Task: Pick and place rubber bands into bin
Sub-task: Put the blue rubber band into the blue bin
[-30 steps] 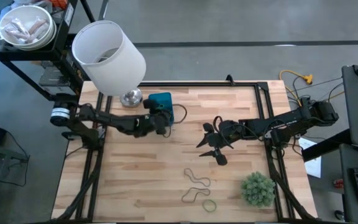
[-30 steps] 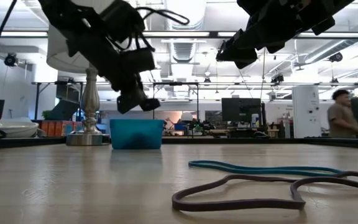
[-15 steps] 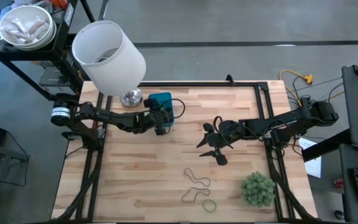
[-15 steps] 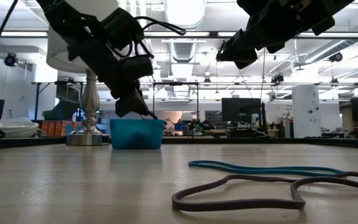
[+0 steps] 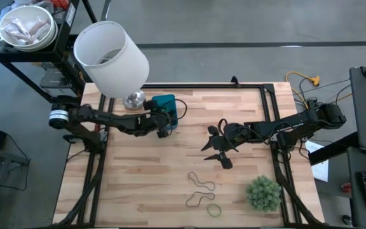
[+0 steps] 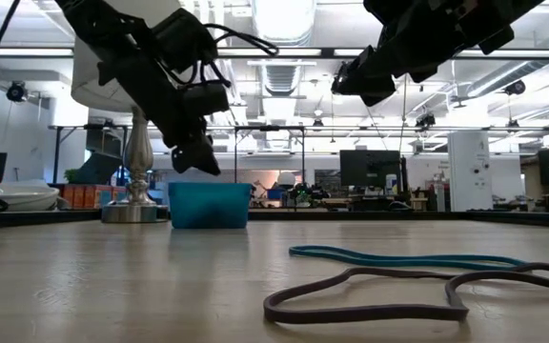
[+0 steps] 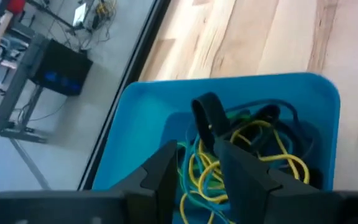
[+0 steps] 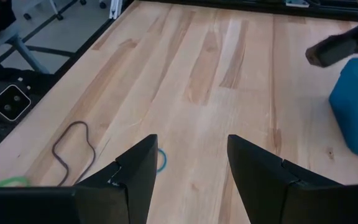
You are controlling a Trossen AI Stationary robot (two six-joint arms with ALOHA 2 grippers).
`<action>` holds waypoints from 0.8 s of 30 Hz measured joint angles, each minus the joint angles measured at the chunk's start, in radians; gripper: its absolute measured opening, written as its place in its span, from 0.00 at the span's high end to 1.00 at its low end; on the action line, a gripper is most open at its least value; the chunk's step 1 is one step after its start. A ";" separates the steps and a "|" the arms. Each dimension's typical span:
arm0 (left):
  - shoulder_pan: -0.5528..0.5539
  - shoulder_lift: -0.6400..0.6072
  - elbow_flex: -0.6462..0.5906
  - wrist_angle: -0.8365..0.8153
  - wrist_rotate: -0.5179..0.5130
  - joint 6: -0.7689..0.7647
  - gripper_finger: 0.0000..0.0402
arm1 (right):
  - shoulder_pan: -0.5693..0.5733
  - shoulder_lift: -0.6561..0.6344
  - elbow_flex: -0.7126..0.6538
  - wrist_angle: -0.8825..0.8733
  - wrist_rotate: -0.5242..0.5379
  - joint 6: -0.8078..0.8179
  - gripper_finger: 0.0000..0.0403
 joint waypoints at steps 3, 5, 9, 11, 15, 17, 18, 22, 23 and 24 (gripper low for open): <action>-0.024 -0.025 -0.006 -0.041 0.020 -0.024 0.74 | 0.000 0.000 -0.002 -0.026 -0.001 0.030 0.54; -0.051 -0.042 -0.006 -0.065 0.051 -0.054 0.74 | 0.000 0.009 -0.005 -0.053 -0.003 0.054 0.54; -0.138 -0.092 -0.006 -0.079 0.108 -0.072 0.74 | 0.013 0.077 -0.007 -0.067 -0.009 0.054 0.54; -0.198 -0.123 -0.006 -0.077 0.117 -0.071 0.74 | 0.018 0.129 0.001 -0.059 -0.029 0.054 0.54; -0.327 -0.185 -0.006 -0.084 0.119 -0.070 0.74 | 0.030 0.229 0.022 -0.061 -0.126 0.082 0.54; -0.389 -0.217 -0.006 -0.077 0.119 -0.066 0.74 | 0.044 0.266 0.034 -0.065 -0.152 0.145 0.54; -0.420 -0.231 -0.006 -0.078 0.119 -0.062 0.74 | 0.054 0.282 0.042 -0.070 -0.154 0.174 0.54; -0.513 -0.280 -0.006 -0.077 0.114 -0.038 0.74 | 0.108 0.326 0.074 -0.113 -0.145 0.223 0.54; -0.530 -0.289 -0.006 -0.074 0.110 -0.037 0.74 | 0.122 0.327 0.086 -0.119 -0.126 0.232 0.54; -0.543 -0.295 -0.006 -0.074 0.109 -0.037 0.74 | 0.139 0.326 0.098 -0.137 -0.104 0.240 0.54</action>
